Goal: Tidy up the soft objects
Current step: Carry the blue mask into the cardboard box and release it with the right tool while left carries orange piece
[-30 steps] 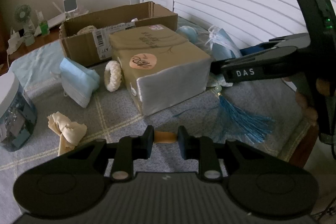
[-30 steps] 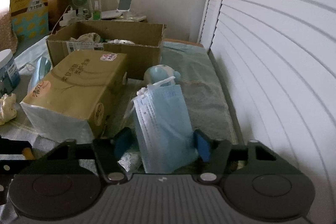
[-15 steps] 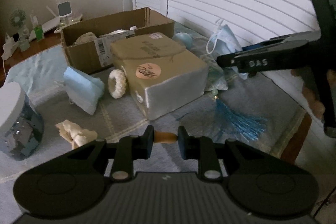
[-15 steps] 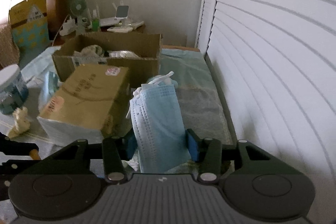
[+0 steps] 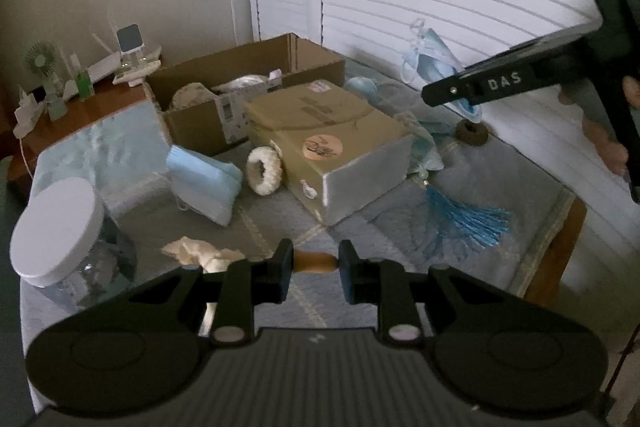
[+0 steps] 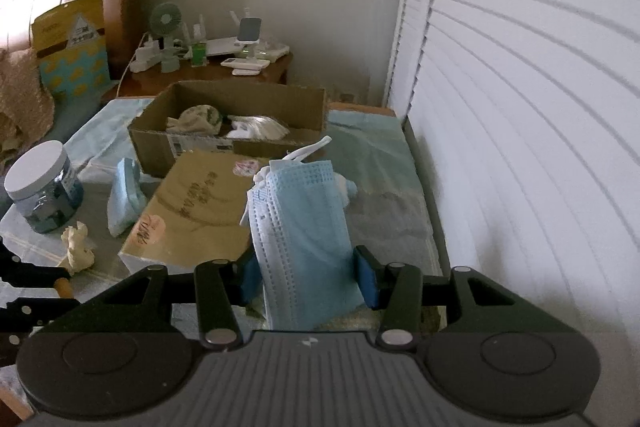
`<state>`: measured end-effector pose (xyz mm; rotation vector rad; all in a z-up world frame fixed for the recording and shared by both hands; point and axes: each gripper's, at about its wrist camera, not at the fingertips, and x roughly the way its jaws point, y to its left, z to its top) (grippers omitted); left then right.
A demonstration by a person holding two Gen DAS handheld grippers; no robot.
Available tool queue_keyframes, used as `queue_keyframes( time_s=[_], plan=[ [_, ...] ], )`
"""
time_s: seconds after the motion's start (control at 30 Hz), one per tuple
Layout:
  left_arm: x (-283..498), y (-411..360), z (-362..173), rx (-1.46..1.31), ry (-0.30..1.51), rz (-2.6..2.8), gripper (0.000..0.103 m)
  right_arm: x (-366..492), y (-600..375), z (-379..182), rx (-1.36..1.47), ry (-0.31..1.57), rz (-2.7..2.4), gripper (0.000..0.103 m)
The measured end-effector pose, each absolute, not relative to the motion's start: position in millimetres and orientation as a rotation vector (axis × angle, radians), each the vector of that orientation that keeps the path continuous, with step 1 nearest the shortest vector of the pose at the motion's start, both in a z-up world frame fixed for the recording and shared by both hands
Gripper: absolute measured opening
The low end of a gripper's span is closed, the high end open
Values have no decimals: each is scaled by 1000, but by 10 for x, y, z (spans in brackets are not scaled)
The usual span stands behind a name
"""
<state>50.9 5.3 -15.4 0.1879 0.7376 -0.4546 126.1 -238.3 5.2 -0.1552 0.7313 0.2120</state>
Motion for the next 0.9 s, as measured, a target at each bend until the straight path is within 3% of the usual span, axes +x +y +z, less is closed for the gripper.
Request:
queue_keyframes(
  time_s=[0.33,0.9],
  plan=[
    [484,280,-62,188,704,-439,23,1640,-2034,276,-210,711,274,53],
    [687,508,-22,153,691,-367,23,3128,-1693,305,-168,828,213,54]
  ],
)
